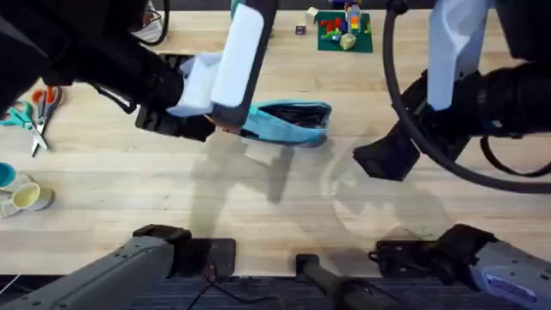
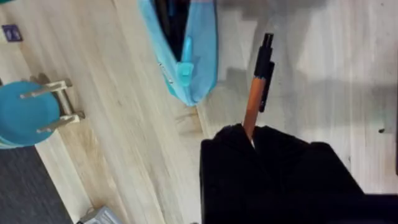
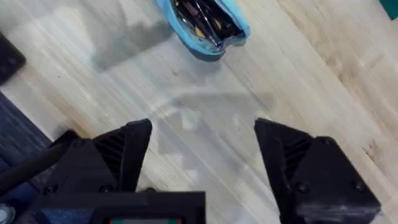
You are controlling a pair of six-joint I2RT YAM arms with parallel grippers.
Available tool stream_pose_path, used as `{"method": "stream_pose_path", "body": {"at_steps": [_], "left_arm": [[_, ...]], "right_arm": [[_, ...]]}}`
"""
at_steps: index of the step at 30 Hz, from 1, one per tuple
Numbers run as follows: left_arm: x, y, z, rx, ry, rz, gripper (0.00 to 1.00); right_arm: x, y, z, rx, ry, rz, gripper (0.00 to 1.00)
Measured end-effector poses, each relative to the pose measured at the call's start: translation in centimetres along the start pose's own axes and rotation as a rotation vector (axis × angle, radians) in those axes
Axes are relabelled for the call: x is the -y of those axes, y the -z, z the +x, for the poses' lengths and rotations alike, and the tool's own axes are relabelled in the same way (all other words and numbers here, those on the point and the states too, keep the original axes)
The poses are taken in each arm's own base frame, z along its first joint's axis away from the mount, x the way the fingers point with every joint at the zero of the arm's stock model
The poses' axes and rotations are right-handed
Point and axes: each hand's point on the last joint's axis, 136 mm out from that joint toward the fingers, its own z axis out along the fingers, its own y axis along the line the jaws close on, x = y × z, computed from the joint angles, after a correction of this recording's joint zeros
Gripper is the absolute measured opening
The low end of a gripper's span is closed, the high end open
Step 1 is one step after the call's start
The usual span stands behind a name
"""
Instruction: Unzip the bag, pick up the pens from the table one at a time and place them inside, then zip the bag closed.
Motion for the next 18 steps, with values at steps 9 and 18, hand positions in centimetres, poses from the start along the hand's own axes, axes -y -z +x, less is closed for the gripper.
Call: {"method": "stream_pose_path", "body": {"at_steps": [9, 18], "left_arm": [[-1.9, -0.3, -1.5, 0.02, 0.068, -0.069, 0.044], [-2.1, -1.8, -3.4, 0.048, 0.102, -0.012, 0.044]], "right_arm": [[0.0, 0.0, 0.0, 0.0, 0.0, 0.0, 0.997], [0.0, 0.0, 0.0, 0.0, 0.0, 0.0, 0.997]]}}
